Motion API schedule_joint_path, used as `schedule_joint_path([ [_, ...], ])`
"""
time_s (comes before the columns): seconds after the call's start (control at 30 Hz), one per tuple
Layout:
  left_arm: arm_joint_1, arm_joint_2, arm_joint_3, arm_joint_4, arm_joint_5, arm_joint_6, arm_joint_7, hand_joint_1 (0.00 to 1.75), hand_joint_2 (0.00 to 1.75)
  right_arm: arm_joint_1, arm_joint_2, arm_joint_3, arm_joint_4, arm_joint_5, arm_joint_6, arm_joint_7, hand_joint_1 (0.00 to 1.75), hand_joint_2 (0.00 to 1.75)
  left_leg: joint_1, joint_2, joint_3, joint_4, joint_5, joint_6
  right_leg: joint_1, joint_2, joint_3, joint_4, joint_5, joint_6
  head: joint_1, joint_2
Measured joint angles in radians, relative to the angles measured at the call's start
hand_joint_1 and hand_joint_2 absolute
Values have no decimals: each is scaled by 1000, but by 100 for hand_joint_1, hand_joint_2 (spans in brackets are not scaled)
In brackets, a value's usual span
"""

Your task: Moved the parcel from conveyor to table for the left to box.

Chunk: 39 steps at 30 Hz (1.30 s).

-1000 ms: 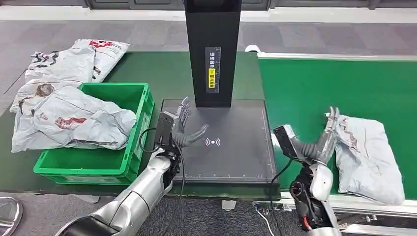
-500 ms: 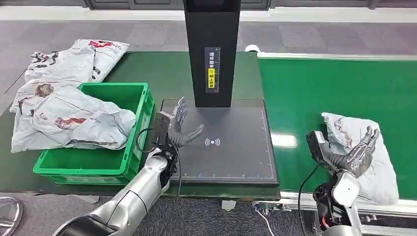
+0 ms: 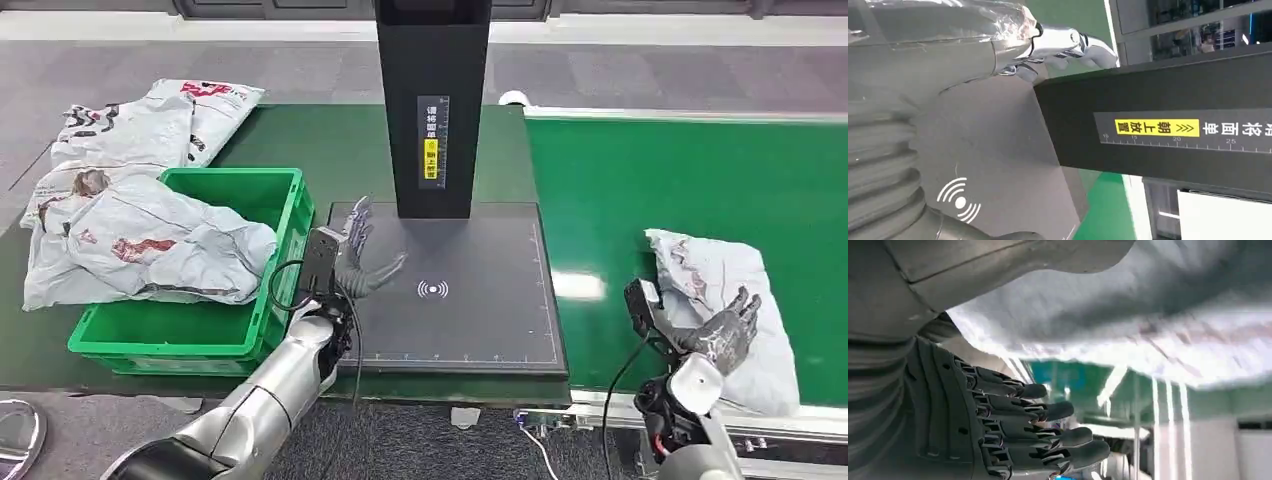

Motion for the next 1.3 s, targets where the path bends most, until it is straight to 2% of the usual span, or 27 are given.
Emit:
schedule_joint_path([
  [0.13,-1,1,0,0,-5,-20,13,0,175,2,-4,38,41,18,294,137,0,175,0,0,0,0,0,0,0,0,0,0,0,0,0,0],
  [0.37,-5,1,0,1,-10,-22,17,0,175,7,-8,88,62,18,367,160,0,175,0,0,0,0,0,0,0,0,0,0,0,0,0,0],
  [0.4,-6,1,0,1,-10,-23,17,0,175,7,-9,94,63,18,385,164,175,175,0,0,0,0,0,0,0,0,0,0,0,0,0,0],
  [0.53,-6,1,0,1,-5,-31,17,0,175,7,-9,118,66,18,442,179,175,175,0,0,2,0,0,0,0,0,2,-1,0,1,0,0],
  [0.87,-6,2,0,1,2,-32,17,0,175,10,-17,155,66,18,452,185,175,175,1,1,3,3,0,2,1,0,4,-1,1,3,0,0],
  [1.3,14,14,0,-13,16,-25,23,0,175,7,-18,158,60,-21,222,92,175,175,1,1,1,3,0,2,1,0,3,-1,2,3,0,0],
])
